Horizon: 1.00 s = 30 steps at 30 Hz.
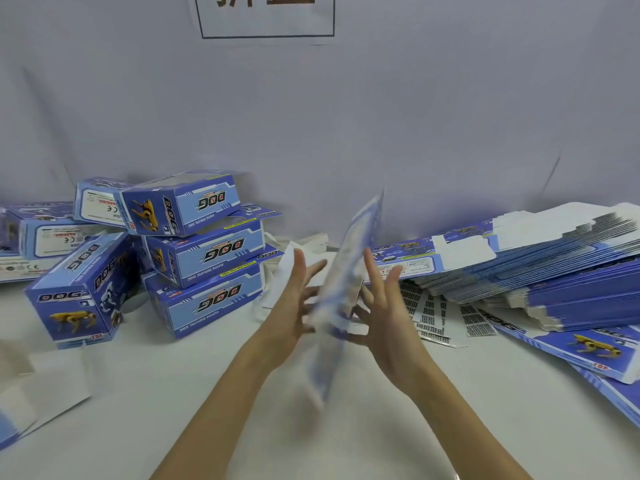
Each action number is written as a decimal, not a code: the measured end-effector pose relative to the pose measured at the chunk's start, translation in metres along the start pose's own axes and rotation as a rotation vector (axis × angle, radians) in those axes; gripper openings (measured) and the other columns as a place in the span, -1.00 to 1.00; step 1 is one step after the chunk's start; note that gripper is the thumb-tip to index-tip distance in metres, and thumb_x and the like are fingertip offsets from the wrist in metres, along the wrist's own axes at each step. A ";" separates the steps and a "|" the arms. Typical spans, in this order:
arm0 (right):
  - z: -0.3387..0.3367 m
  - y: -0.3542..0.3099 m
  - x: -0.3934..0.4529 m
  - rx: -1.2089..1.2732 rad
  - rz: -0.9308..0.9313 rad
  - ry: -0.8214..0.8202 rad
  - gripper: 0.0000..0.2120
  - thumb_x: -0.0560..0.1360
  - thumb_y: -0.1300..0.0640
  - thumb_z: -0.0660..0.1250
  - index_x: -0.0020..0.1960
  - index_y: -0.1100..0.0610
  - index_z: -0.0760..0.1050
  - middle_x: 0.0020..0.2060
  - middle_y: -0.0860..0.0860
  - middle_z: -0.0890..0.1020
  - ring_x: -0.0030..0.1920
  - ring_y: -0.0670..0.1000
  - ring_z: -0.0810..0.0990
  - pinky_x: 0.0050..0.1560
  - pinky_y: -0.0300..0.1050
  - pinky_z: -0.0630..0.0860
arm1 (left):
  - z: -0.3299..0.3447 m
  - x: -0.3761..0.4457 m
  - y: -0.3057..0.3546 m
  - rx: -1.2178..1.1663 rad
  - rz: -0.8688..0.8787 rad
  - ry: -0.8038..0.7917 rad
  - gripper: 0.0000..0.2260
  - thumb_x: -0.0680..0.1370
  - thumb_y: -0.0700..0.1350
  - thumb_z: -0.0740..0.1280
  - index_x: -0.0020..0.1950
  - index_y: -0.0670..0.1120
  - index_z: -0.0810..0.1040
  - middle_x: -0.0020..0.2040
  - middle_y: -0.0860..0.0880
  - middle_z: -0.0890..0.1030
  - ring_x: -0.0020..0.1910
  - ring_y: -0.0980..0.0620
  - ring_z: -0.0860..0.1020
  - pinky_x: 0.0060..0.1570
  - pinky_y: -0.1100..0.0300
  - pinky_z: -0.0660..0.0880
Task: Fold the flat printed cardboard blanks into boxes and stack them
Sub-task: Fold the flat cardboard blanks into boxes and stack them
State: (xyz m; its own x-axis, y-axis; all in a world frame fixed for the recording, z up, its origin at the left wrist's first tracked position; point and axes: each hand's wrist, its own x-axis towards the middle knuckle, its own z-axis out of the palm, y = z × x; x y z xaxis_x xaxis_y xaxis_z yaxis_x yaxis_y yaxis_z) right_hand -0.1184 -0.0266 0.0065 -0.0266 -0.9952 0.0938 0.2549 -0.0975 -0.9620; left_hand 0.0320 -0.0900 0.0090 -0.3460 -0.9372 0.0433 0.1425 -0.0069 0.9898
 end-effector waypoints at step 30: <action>-0.033 -0.004 0.010 0.004 -0.035 -0.024 -0.27 0.44 -0.05 0.46 0.53 -0.37 0.29 0.28 -0.19 0.69 0.20 0.03 0.73 -0.03 -0.03 0.71 | -0.006 -0.005 0.035 0.027 -0.027 0.060 -0.51 0.66 -0.35 0.24 0.57 -0.05 0.37 0.34 -0.17 0.59 -0.15 0.32 0.67 -0.08 0.39 0.54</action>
State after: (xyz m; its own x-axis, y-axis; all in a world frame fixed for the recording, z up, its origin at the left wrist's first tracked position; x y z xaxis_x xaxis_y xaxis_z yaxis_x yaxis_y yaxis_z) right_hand -0.1517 -0.0366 0.0029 -0.0125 -0.9909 0.1337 0.2585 -0.1323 -0.9569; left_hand 0.0443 -0.0874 0.0430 -0.2930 -0.9561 0.0095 0.1085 -0.0233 0.9938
